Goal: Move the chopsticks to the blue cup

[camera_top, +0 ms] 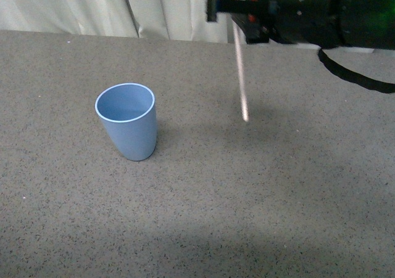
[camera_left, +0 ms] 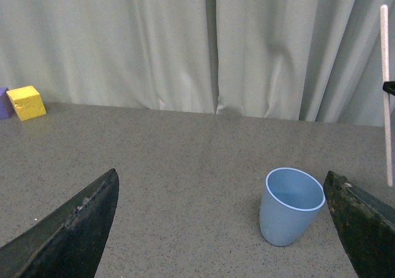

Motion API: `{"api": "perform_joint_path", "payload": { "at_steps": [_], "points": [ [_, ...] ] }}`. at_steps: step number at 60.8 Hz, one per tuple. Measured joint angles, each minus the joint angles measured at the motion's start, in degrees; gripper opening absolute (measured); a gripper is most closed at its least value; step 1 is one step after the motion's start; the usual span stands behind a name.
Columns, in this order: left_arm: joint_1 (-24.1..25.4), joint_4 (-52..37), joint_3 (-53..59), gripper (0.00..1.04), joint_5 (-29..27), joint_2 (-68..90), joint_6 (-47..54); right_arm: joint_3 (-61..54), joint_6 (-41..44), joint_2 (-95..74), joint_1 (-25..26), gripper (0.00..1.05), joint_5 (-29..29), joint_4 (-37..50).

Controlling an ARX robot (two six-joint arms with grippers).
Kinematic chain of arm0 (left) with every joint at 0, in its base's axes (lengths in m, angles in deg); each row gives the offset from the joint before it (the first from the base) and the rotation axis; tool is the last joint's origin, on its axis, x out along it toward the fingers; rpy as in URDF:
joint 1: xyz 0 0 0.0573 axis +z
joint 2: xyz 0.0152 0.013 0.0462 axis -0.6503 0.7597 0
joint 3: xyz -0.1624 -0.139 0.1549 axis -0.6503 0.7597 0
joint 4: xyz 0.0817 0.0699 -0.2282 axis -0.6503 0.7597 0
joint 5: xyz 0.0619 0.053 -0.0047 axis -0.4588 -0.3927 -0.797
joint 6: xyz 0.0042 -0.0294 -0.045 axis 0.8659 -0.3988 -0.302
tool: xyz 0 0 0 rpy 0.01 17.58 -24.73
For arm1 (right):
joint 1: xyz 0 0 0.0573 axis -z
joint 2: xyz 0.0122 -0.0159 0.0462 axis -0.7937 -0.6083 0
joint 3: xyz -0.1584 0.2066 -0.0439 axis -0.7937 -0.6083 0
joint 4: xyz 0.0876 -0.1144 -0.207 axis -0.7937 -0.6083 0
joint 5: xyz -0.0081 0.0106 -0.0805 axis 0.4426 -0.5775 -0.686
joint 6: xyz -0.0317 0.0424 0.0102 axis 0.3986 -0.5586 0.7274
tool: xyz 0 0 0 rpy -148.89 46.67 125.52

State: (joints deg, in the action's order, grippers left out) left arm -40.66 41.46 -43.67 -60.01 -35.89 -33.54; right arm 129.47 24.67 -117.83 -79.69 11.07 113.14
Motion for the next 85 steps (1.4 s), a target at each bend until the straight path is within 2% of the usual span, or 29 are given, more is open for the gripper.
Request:
{"api": "perform_joint_path", "payload": {
  "at_steps": [7, 22, 45, 58, 85],
  "points": [
    [0.00, 0.00, 0.00, 0.98, 0.02, 0.00, 0.02, 2.78, 0.15, -2.36, -2.84, 0.01, 1.64, 4.46],
    [0.00, 0.00, 0.00, 0.98, 0.00, 0.00, 0.00, 10.54, 0.02, -9.60, -6.45, 0.01, 4.13, 4.79],
    [0.00, 0.00, 0.00, 0.98, 0.02, 0.00, 0.00, 13.42, 0.37, -17.44, -9.57, 0.01, 4.42, 4.74],
    [0.00, 0.00, 0.00, 0.98, 0.00, 0.00, 0.00, 13.42, 0.61, -18.08, -9.75, 0.02, 3.76, 4.74],
    [0.00, 0.00, 0.00, 0.98, 0.00, 0.00, 0.00, 12.57, 0.57, -17.38, -9.51, 0.77, 4.26, 4.37]
  ]
}}
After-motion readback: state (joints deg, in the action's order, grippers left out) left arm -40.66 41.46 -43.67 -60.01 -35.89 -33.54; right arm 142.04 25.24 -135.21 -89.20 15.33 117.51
